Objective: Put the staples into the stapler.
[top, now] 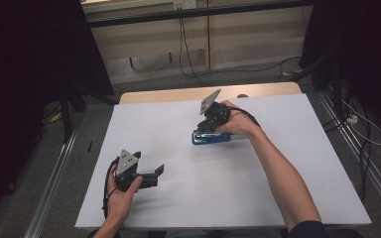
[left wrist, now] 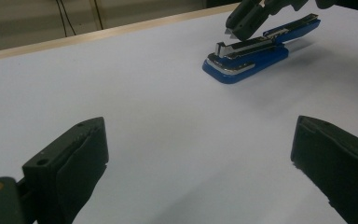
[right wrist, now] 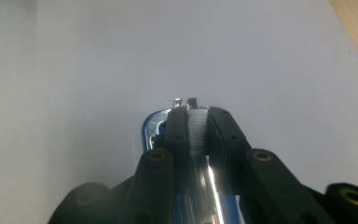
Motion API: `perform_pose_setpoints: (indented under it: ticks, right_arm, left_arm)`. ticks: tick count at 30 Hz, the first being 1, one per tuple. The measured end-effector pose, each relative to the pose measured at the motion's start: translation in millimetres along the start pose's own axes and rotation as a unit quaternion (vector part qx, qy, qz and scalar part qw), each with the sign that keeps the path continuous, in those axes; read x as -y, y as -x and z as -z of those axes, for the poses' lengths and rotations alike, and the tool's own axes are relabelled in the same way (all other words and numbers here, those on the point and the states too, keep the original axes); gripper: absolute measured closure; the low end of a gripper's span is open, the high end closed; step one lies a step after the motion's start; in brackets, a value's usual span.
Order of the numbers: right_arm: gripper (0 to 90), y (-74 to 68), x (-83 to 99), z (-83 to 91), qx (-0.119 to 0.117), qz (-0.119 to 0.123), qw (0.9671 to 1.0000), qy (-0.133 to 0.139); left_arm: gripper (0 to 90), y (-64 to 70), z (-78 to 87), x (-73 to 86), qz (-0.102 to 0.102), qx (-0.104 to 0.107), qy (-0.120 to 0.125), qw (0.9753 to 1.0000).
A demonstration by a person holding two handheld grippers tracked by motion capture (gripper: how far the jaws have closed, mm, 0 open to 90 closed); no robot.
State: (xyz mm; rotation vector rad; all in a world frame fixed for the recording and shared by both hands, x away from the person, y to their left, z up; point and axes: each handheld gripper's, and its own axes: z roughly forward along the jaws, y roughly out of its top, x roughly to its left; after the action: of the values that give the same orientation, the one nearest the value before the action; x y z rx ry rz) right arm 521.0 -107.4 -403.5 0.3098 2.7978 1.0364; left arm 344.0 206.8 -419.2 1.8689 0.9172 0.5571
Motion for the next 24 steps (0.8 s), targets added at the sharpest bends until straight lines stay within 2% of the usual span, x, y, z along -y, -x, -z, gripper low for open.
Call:
perform_pose_setpoints:
  ticks: [7,10,17,24]
  right_arm:
    - [79.3,-0.2,-0.3,-1.4,-0.005,0.004,1.0000,-0.003]
    - [79.3,-0.4,-1.0,-2.2,-0.006,0.005,1.0000,-0.006]
    - [79.3,0.1,-2.7,-5.1,-0.009,0.010,0.9998,-0.014]
    - [79.3,-0.5,-3.9,-7.3,-0.013,0.014,0.9996,-0.021]
  left_arm:
    - [4.1,0.4,-0.8,0.2,0.004,0.000,0.002,1.0000]
    - [4.1,0.4,-0.7,0.1,-0.001,0.001,-0.001,1.0000]
    - [4.1,0.6,-0.7,0.1,0.002,0.001,0.002,1.0000]
    - [4.1,0.3,0.0,-0.1,-0.002,0.001,-0.001,1.0000]
